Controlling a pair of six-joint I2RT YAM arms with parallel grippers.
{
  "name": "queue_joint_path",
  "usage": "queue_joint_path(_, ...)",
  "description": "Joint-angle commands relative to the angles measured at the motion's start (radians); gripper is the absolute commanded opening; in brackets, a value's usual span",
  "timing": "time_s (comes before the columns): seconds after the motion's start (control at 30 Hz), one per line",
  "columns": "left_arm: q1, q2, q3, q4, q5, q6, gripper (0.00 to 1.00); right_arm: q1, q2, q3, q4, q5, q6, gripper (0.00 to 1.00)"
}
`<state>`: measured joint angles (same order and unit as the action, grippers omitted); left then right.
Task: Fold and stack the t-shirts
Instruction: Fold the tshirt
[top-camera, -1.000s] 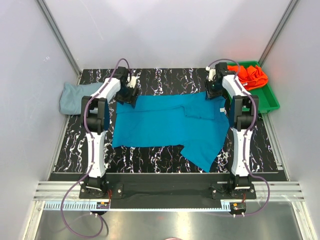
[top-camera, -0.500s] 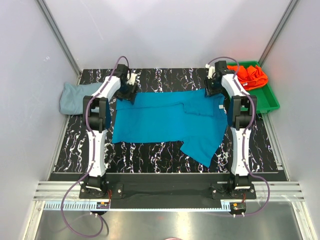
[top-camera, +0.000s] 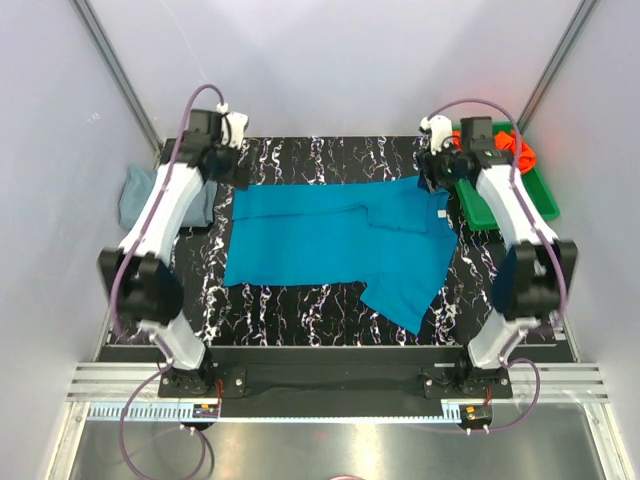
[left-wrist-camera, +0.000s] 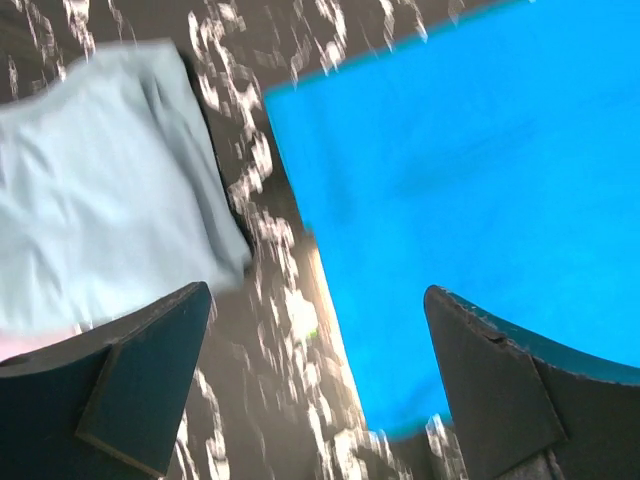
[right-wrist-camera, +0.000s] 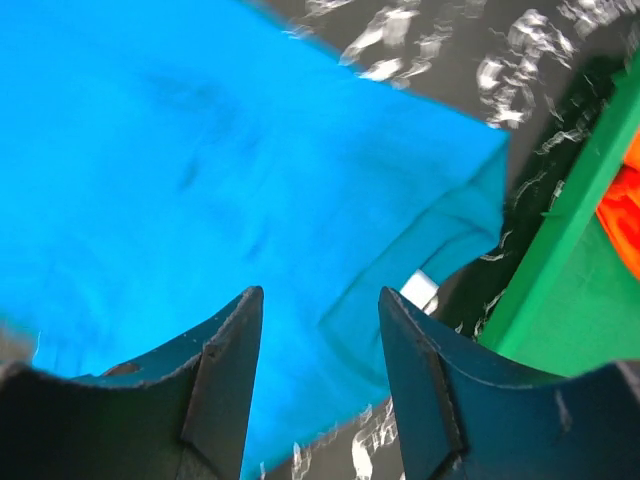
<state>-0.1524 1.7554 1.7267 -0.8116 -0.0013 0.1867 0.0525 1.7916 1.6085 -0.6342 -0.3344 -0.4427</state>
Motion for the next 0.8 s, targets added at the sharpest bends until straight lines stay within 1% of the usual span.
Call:
queue_joint_path(0.0,-0.009,-0.127,-0.209,-0.021,0.046,0.022,0.93,0.044,-0.176,-0.195,-0.175,-0.186,-0.325,0.58)
queue_joint_path(0.03,-0.009,-0.146,-0.252,-0.009,0.050,0.014,0.92,0.056,-0.207,-0.241,-0.195,-0.180,-0.437,0.58)
queue_joint_path(0.07,-0.007,-0.166,-0.330,-0.003,0.056,0.004,0.91,0.069,-0.242,-0.345,-0.200,-0.161,-0.480,0.57)
queue_joint_path(0.13,-0.006,-0.210,-0.390,0.018,0.098,-0.027,0.88,0.099,-0.345,-0.444,-0.196,-0.138,-0.581,0.57)
queue_joint_path(0.17,-0.006,-0.227,-0.432,0.026,0.115,-0.047,0.87,0.124,-0.409,-0.526,-0.197,-0.120,-0.612,0.57)
queue_joint_path(0.2,-0.006,-0.232,-0.447,0.026,0.125,-0.047,0.86,0.124,-0.443,-0.565,-0.202,-0.114,-0.643,0.57)
queue_joint_path(0.23,-0.006,-0.235,-0.461,0.029,0.141,-0.062,0.86,0.150,-0.475,-0.600,-0.211,-0.109,-0.703,0.57)
queue_joint_path(0.27,-0.006,-0.240,-0.481,0.031,0.149,-0.066,0.86,0.164,-0.507,-0.664,-0.222,-0.103,-0.729,0.56)
queue_joint_path(0.3,-0.006,-0.247,-0.489,0.032,0.149,-0.066,0.86,0.179,-0.570,-0.695,-0.237,-0.104,-0.755,0.56)
queue_joint_path(0.33,-0.006,-0.250,-0.501,0.038,0.141,-0.063,0.86,0.208,-0.604,-0.750,-0.278,-0.109,-0.804,0.55)
queue_joint_path(0.37,-0.006,-0.254,-0.503,0.038,0.136,-0.059,0.87,0.225,-0.639,-0.775,-0.298,-0.112,-0.830,0.55)
queue_joint_path(0.4,-0.006,-0.257,-0.506,0.040,0.132,-0.055,0.87,0.240,-0.708,-0.801,-0.332,-0.114,-0.856,0.54)
queue_joint_path(0.47,-0.003,-0.258,-0.509,0.043,0.119,-0.055,0.87,0.283,-0.779,-0.858,-0.361,-0.120,-0.910,0.53)
queue_joint_path(0.5,-0.001,-0.260,-0.507,0.043,0.121,-0.053,0.87,0.293,-0.838,-0.867,-0.396,-0.127,-0.925,0.52)
queue_joint_path(0.57,0.001,-0.258,-0.509,0.046,0.119,-0.056,0.87,0.313,-0.905,-0.872,-0.429,-0.161,-0.935,0.52)
queue_joint_path(0.67,0.002,-0.254,-0.506,0.048,0.121,-0.061,0.87,0.332,-0.933,-0.860,-0.496,-0.196,-0.923,0.52)
queue_joint_path(0.77,0.002,-0.247,-0.500,0.052,0.121,-0.069,0.87,0.342,-0.914,-0.854,-0.527,-0.206,-0.904,0.51)
